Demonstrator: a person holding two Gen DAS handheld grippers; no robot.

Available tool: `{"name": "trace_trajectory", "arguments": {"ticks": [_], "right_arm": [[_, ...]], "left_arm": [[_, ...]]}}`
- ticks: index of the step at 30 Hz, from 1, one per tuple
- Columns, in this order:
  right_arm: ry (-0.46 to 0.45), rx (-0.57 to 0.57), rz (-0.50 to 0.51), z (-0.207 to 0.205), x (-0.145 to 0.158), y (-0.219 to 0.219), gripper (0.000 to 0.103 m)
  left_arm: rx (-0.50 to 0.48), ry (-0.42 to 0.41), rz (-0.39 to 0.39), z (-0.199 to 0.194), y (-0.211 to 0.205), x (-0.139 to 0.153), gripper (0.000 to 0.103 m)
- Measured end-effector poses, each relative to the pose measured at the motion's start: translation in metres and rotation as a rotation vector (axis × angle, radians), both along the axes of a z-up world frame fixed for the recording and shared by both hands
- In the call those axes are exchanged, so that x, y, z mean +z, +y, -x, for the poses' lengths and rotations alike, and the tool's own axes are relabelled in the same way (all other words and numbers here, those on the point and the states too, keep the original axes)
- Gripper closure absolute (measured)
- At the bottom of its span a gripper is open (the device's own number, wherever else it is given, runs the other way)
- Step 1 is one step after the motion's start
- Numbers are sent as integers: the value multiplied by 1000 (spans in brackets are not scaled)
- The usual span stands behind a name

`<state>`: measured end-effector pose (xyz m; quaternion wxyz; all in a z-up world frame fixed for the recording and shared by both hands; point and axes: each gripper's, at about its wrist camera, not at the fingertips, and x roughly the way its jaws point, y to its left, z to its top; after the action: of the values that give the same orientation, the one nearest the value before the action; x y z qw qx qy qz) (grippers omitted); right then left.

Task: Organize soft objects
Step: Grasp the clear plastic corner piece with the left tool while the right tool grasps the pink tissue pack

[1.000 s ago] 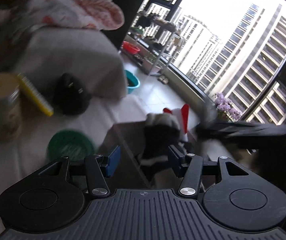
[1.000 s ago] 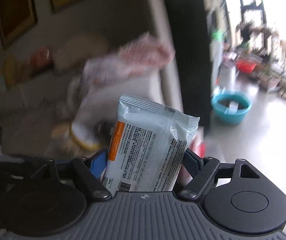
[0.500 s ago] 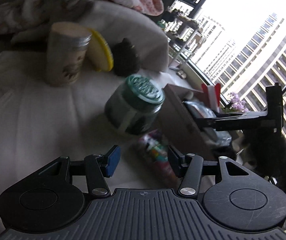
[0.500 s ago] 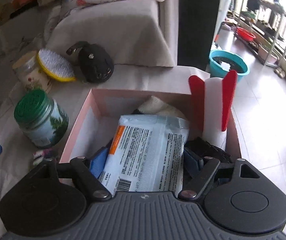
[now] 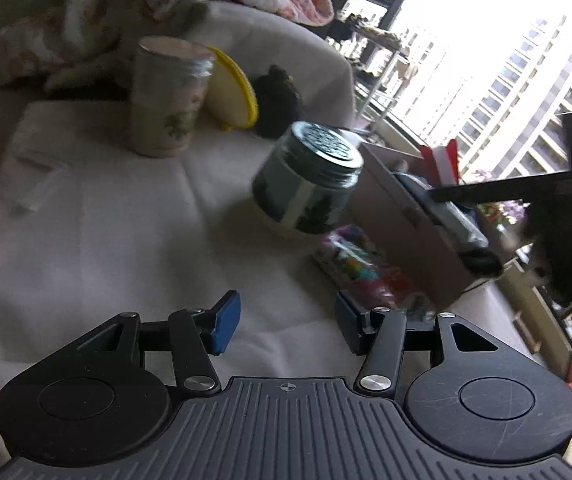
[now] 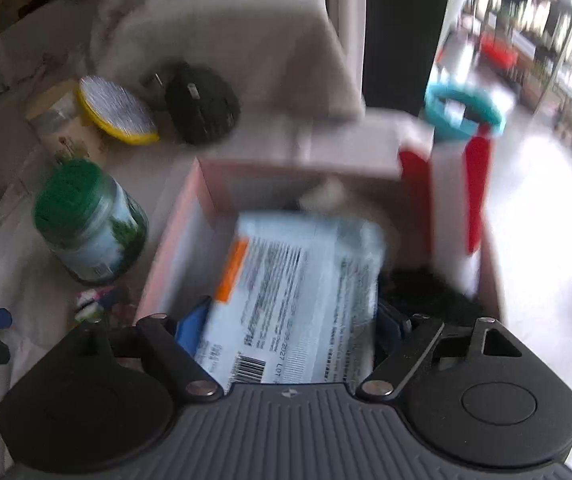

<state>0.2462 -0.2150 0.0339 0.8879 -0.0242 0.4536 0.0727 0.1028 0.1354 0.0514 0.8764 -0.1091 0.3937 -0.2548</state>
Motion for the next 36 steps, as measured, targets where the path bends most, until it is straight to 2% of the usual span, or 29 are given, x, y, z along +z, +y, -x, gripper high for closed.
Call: {"name": "trace_trajectory", "arguments": {"ticks": [3,5,6,8,14,19,20,21,23,25,26,28,32,36], "right_arm": [[-213,18,111,31,28,13,20],[-319,41,157,51,39,23,18],[-364,56,160,62,43,28,18],[-398,97,143,76,46,38,18],[-371,341,89,109,32,83,18],[-358,478,164,126,9,116,18],[-352,492,177,127,6,120,18],[-341,505,183,129,3,123,18],[-313,518,181,130,-3,128,18],[-294,520,187,131,-9,132,18],[-290,518,193,132,-12,132,20],[-283,503,213,132,-19,134,26],[-255,478,231,125,-25,137,35],[-257,443,251,115,-25,139,35]], "left_arm": [[52,-28,-7,0,14,-1,46],[116,-54,-13,-3,24,-1,46],[149,-67,-19,-5,29,-1,46],[216,-95,-39,-13,41,0,46],[320,-164,-217,-60,70,5,46],[327,-100,-242,-95,78,-6,47],[326,-91,-246,-99,77,-9,51],[326,-85,-248,-101,77,-11,54],[327,-67,-257,-107,75,-16,67],[337,-65,-277,-110,73,-20,72],[341,-73,-283,-110,72,-21,77],[347,-71,-276,-105,72,-21,82],[283,-56,-206,-86,63,-20,84],[180,-60,-187,-56,39,-20,84]]}}
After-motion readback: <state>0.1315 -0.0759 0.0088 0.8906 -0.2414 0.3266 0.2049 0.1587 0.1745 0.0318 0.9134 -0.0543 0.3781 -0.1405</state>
